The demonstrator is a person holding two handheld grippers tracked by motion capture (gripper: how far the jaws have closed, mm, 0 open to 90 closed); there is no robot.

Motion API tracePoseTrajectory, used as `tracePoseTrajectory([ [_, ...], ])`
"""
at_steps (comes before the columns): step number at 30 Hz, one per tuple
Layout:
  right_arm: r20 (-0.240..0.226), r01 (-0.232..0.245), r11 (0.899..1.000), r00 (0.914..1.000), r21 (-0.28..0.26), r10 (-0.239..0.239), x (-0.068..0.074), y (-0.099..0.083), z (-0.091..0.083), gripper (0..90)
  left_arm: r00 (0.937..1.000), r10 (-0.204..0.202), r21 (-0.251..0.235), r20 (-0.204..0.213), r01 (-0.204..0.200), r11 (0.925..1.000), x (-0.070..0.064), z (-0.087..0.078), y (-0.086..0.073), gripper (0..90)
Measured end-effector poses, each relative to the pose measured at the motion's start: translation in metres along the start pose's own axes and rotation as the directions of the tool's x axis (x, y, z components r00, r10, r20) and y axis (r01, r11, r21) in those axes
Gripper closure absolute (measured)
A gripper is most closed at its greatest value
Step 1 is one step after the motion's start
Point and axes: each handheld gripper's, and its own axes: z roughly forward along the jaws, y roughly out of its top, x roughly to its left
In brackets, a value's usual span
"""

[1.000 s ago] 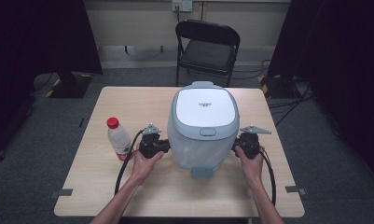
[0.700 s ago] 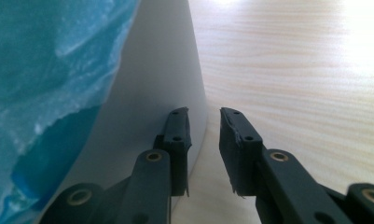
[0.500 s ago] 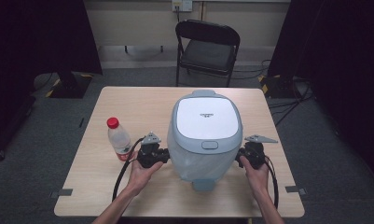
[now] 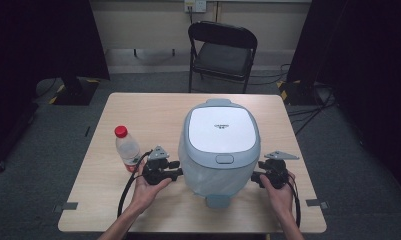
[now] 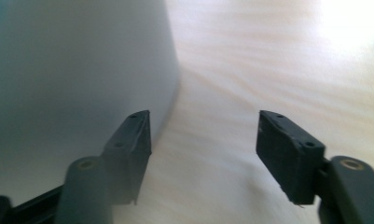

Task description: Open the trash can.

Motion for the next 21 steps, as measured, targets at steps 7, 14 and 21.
tracePoseTrajectory([
  [7,0.02,0.032,0.996,0.9993,0.08,-0.033,-0.008,-0.025,-0.001,21.9,0.9997,0.016,-0.06,0.016,-0.015,0.9981,-0.004,-0.026,0.006,47.5],
  [14,0.048,0.082,0.994,0.9952,0.072,-0.085,-0.003,-0.032,0.002,18.0,0.9989,0.045,-0.099,0.014,-0.043,0.9942,-0.007,-0.046,0.013,41.8],
  [21,0.082,0.126,0.991,0.9882,0.043,-0.129,0.001,-0.038,0.005,14.9,0.9967,0.058,-0.134,0.057,-0.05,0.9897,-0.01,-0.067,0.021,37.7],
])
